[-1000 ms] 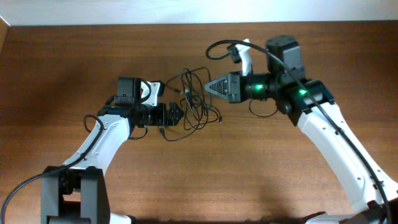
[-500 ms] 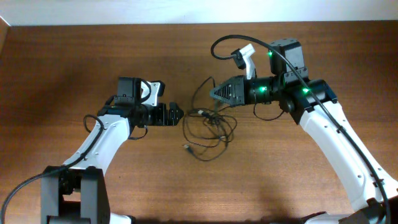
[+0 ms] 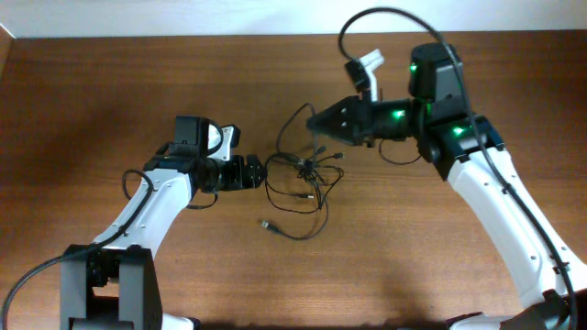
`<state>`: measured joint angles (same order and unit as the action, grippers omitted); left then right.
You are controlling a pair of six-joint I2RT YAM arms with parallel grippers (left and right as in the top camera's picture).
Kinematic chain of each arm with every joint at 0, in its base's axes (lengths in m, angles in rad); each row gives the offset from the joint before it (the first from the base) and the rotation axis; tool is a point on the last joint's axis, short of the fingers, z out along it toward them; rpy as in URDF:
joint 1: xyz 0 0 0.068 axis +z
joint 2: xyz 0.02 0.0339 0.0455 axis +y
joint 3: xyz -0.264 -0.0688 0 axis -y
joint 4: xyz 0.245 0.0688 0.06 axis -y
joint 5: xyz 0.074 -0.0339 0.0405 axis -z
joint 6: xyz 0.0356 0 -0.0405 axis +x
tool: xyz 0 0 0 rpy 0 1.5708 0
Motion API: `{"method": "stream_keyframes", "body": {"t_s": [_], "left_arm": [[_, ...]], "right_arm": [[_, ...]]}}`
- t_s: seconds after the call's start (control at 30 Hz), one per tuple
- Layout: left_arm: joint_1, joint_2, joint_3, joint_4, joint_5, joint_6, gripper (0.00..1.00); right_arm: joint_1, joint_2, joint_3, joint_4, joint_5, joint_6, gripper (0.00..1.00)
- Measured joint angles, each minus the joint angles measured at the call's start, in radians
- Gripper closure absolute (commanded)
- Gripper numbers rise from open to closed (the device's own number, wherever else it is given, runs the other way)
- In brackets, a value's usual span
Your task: Untangle cables
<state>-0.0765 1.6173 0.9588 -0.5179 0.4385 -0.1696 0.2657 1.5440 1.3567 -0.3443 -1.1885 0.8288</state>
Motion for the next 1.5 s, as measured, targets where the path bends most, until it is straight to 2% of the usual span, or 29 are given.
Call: {"method": "stream_keyframes", "body": {"t_s": [0.07,0.1,0.13,0.17,0.23,0.27,0.33,0.4,0.6,0.73,0.9,0.93,1.07,1.17,1.23,1.33,1.4,1.5], "left_arm": [[0.000,0.000,0.000,-0.005,-0.042,0.000,0.05],[0.000,0.000,0.000,-0.006,-0.062,-0.007,0.16],[0.000,0.000,0.000,-0.005,-0.058,-0.007,0.20],[0.000,0.000,-0.001,0.005,-0.023,0.016,0.21],[0.002,0.000,-0.002,0.045,0.188,0.145,0.24],[0.002,0.000,-0.003,0.053,0.274,0.195,0.20],[0.002,0.000,-0.003,0.077,0.434,0.281,0.02],[0.002,0.000,-0.004,0.082,0.500,0.333,0.03],[0.002,0.000,-0.005,0.089,0.517,0.383,0.04],[-0.004,0.000,-0.005,0.138,0.496,0.390,0.13],[-0.067,0.002,-0.006,0.220,0.442,0.394,0.16],[-0.087,0.008,-0.006,0.234,0.430,0.394,0.25],[-0.133,0.081,-0.006,0.330,0.349,0.385,0.33],[-0.134,0.160,-0.011,0.499,0.312,0.295,0.51],[-0.134,0.209,-0.011,0.565,0.303,0.216,0.67],[-0.134,0.257,-0.011,0.596,0.292,0.111,0.68],[-0.134,0.270,-0.011,0.598,0.259,0.042,0.81],[-0.134,0.271,-0.010,0.535,0.136,-0.057,0.93]], "right_arm": [[-0.032,0.000,0.000,0.001,-0.007,0.046,0.96],[-0.049,0.000,0.000,0.001,-0.011,0.079,0.96],[-0.055,0.000,0.000,0.001,-0.014,0.093,0.96],[-0.057,0.000,0.000,0.001,-0.015,0.105,0.96],[-0.057,0.000,0.000,0.001,-0.019,0.118,0.96],[-0.057,0.000,0.000,0.001,-0.021,0.120,0.96],[-0.057,0.000,0.000,0.001,-0.022,0.128,0.96],[-0.057,0.000,0.000,0.001,-0.022,0.132,0.96],[-0.057,0.000,0.000,0.001,-0.026,0.137,0.96],[-0.057,0.000,0.000,0.001,-0.026,0.137,0.96],[-0.057,0.000,0.000,0.001,-0.026,0.137,0.96],[-0.057,0.000,0.000,0.001,-0.026,0.137,0.96],[-0.057,0.000,0.000,0.001,-0.025,0.137,0.96],[-0.057,0.000,0.000,0.002,-0.024,0.137,0.96],[-0.057,0.000,0.000,0.001,-0.024,0.137,0.96],[-0.061,0.000,0.000,0.010,-0.026,0.137,0.96],[-0.079,0.000,0.000,0.050,-0.053,0.137,0.96],[-0.150,0.002,-0.001,0.112,-0.150,0.138,0.96]]}}
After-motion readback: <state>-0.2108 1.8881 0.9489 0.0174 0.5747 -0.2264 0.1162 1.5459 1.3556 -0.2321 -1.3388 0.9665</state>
